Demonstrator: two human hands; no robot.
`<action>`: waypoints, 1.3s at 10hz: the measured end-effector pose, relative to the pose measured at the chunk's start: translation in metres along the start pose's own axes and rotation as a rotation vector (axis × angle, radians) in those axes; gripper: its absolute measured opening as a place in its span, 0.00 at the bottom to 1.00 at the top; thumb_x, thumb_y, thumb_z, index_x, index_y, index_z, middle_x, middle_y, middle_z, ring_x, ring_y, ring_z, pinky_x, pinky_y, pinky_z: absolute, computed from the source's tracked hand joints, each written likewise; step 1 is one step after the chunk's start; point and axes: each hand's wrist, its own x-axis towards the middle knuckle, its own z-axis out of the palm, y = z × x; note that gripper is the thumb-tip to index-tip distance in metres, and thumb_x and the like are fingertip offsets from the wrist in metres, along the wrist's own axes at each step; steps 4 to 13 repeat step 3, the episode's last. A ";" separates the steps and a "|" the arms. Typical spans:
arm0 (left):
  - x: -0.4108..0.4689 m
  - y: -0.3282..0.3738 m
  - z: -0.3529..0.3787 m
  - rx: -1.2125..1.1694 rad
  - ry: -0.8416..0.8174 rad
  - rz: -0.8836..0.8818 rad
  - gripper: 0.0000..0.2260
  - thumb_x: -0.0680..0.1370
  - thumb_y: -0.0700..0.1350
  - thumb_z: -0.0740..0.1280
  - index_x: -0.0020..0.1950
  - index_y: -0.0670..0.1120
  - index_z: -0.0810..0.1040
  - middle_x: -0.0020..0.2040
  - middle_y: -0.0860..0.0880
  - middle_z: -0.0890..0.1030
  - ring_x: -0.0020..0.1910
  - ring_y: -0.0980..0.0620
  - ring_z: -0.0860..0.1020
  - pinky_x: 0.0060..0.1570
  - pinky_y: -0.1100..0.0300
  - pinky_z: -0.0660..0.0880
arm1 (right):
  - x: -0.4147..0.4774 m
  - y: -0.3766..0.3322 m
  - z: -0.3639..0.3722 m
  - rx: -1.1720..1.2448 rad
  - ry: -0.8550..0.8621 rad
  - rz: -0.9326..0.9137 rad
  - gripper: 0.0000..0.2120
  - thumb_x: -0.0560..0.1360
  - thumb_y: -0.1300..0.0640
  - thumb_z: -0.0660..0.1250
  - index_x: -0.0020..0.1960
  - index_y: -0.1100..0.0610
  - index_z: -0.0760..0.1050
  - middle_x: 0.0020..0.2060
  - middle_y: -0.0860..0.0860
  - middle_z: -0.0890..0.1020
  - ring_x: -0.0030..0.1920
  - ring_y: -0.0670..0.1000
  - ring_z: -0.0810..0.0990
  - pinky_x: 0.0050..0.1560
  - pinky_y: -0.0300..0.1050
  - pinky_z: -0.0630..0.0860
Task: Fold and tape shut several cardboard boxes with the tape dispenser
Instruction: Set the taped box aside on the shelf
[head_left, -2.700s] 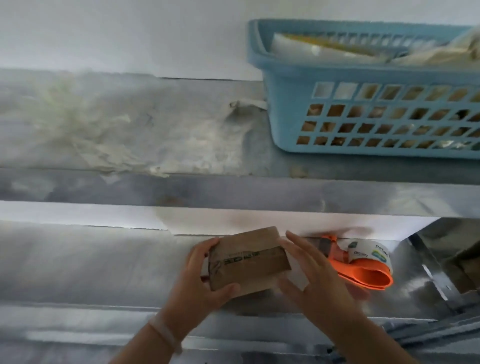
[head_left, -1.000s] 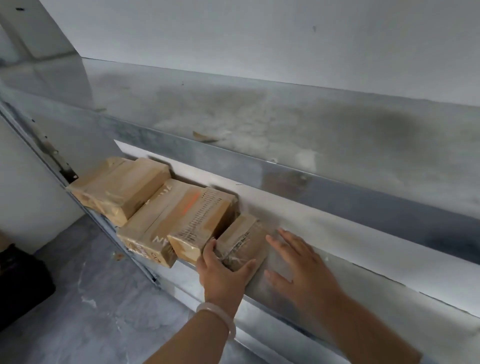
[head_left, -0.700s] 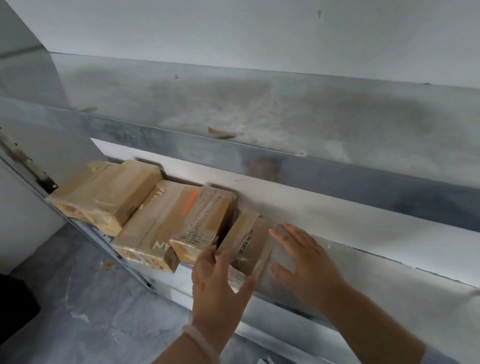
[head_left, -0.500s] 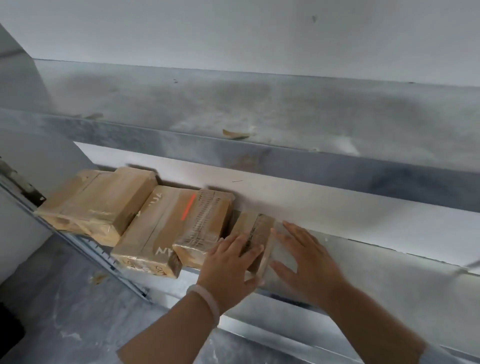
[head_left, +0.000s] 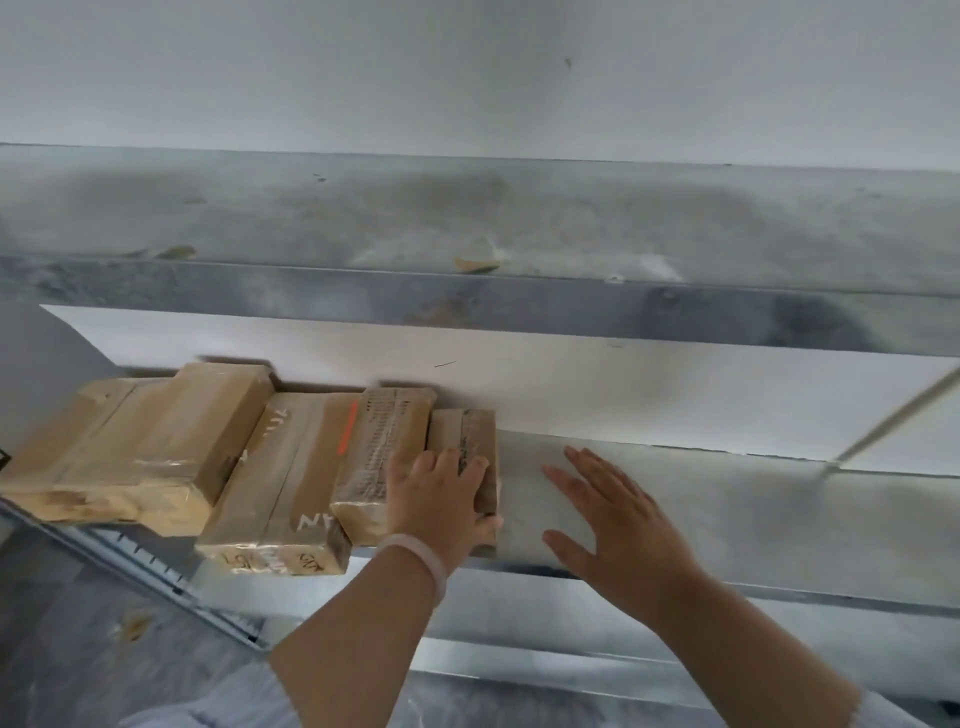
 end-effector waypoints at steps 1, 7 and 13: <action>-0.003 -0.002 -0.001 -0.006 0.001 0.017 0.26 0.74 0.69 0.57 0.68 0.58 0.63 0.62 0.53 0.73 0.61 0.47 0.71 0.62 0.44 0.65 | -0.015 -0.001 -0.002 -0.020 0.005 0.026 0.37 0.71 0.30 0.42 0.78 0.40 0.53 0.79 0.43 0.50 0.79 0.46 0.48 0.73 0.40 0.43; -0.002 0.003 -0.013 -0.065 -0.043 0.021 0.30 0.74 0.67 0.59 0.73 0.57 0.61 0.68 0.52 0.70 0.67 0.47 0.68 0.66 0.41 0.63 | -0.041 0.005 -0.008 -0.098 0.075 0.063 0.35 0.74 0.31 0.44 0.78 0.42 0.54 0.79 0.45 0.52 0.79 0.47 0.49 0.75 0.42 0.42; -0.002 0.003 -0.013 -0.065 -0.043 0.021 0.30 0.74 0.67 0.59 0.73 0.57 0.61 0.68 0.52 0.70 0.67 0.47 0.68 0.66 0.41 0.63 | -0.041 0.005 -0.008 -0.098 0.075 0.063 0.35 0.74 0.31 0.44 0.78 0.42 0.54 0.79 0.45 0.52 0.79 0.47 0.49 0.75 0.42 0.42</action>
